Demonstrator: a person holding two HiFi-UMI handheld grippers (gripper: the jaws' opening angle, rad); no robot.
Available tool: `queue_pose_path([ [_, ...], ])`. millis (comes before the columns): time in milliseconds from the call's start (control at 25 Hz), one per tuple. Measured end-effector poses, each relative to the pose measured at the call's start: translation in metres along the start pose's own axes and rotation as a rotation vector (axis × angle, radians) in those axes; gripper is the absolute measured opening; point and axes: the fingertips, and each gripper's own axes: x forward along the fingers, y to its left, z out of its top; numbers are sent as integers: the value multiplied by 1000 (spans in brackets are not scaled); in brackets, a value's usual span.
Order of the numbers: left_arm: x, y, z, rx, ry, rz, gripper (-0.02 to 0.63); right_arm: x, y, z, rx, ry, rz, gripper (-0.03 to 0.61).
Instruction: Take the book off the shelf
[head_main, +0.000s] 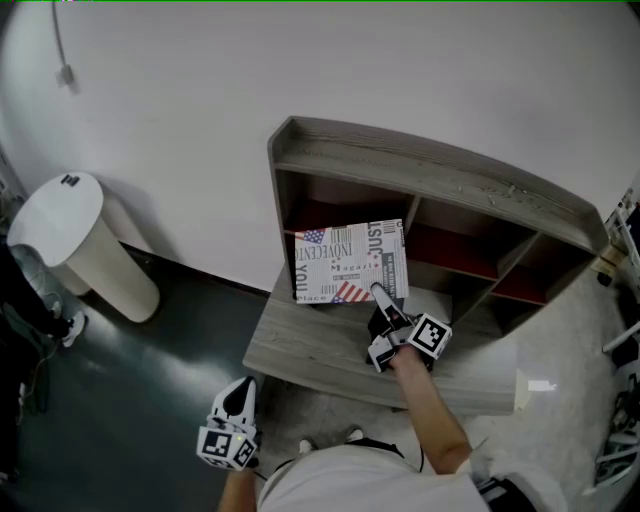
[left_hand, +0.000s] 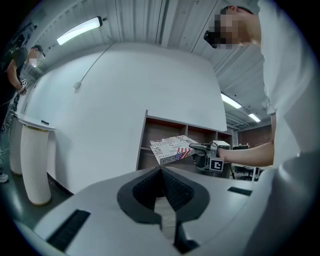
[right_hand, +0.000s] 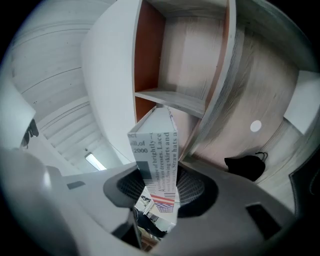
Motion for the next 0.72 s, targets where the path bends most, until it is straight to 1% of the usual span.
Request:
queue_pose_path([
  [120, 5, -6, -3, -4, 7, -24, 17, -13, 6, -1, -27, 14, 0, 180],
  [240, 9, -12, -6, -9, 15, -49, 17, -29, 10, -1, -90, 32, -11, 179],
  [480, 21, -24, -11, -15, 23, -98, 17, -60, 9, 9, -187, 40, -66, 179],
  [720, 31, -30, -5, -1, 18, -132, 17, -81, 18, 16, -276, 72, -74, 179],
])
